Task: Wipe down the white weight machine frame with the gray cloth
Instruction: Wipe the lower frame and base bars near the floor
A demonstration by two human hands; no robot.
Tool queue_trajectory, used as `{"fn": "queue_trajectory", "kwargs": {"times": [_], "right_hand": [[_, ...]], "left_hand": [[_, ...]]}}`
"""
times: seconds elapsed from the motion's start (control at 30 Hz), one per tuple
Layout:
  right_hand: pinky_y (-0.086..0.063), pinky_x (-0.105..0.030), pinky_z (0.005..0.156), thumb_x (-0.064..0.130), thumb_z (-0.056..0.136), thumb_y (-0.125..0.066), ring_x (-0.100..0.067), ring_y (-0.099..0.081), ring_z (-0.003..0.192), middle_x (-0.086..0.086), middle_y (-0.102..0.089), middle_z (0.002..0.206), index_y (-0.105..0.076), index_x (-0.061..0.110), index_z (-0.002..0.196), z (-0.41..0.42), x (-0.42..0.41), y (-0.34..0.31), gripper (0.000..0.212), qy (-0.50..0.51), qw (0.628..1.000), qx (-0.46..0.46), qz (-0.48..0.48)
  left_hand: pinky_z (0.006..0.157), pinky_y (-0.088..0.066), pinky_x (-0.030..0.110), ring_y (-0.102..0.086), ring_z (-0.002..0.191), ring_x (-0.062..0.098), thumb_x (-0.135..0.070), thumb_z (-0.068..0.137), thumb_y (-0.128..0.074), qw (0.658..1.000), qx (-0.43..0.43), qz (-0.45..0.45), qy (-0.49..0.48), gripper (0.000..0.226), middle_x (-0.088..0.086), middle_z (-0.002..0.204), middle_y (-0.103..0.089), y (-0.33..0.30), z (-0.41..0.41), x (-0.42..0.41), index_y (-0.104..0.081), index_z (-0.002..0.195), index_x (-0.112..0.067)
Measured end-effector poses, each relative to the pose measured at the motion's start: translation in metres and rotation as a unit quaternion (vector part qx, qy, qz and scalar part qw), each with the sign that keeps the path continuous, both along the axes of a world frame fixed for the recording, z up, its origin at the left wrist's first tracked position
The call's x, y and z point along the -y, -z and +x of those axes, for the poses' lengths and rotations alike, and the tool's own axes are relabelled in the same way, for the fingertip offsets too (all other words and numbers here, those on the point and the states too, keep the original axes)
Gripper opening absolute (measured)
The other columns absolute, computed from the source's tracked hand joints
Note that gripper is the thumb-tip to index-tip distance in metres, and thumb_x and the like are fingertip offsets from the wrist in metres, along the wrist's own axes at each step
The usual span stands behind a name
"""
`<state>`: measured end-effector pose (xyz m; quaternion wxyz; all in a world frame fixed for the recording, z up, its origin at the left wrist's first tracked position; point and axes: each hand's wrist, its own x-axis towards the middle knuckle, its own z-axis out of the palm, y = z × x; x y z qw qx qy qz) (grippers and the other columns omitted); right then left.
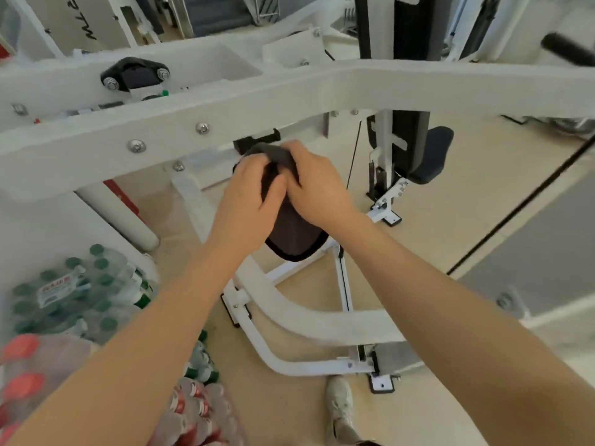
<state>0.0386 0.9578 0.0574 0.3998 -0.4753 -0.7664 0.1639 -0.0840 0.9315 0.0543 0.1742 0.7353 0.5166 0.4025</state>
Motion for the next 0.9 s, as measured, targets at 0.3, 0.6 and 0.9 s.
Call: {"fn": "queue_trajectory", "kwargs": {"times": [0.3,0.6,0.9], "right_hand": [[-0.043,-0.027,0.058,0.014,0.089,-0.053,-0.012,-0.056,0.065,0.005,-0.055,0.076,-0.045,0.004,0.107,0.086,0.122,0.000,0.022,0.139,0.989,-0.028,-0.039],[-0.035,-0.020,0.055,0.023,0.077,-0.052,-0.015,-0.047,0.057,0.008,-0.048,0.060,-0.051,0.005,0.092,0.231,0.254,0.007,0.023,0.231,0.967,0.047,-0.095],[-0.033,-0.023,0.054,0.012,0.084,-0.056,-0.007,-0.044,0.054,0.012,-0.044,0.056,-0.052,0.007,0.094,0.417,0.413,0.039,0.012,0.344,0.922,0.056,-0.171]], "left_hand": [[0.084,-0.048,0.031,-0.055,0.095,0.012,-0.036,0.087,-0.041,0.979,0.043,-0.024,0.200,0.034,0.001,0.106,-0.056,0.000,0.079,0.072,-0.056,0.107,-0.012],[0.068,-0.035,0.003,-0.046,0.078,-0.009,-0.032,0.090,-0.049,0.917,-0.033,-0.055,0.394,0.010,-0.016,0.087,-0.040,0.018,0.224,0.161,-0.048,0.089,-0.022],[0.061,-0.032,0.009,-0.045,0.071,0.003,-0.027,0.095,-0.044,0.834,-0.116,-0.086,0.532,0.015,-0.014,0.081,-0.042,0.038,0.423,0.277,-0.053,0.087,-0.018]]}}
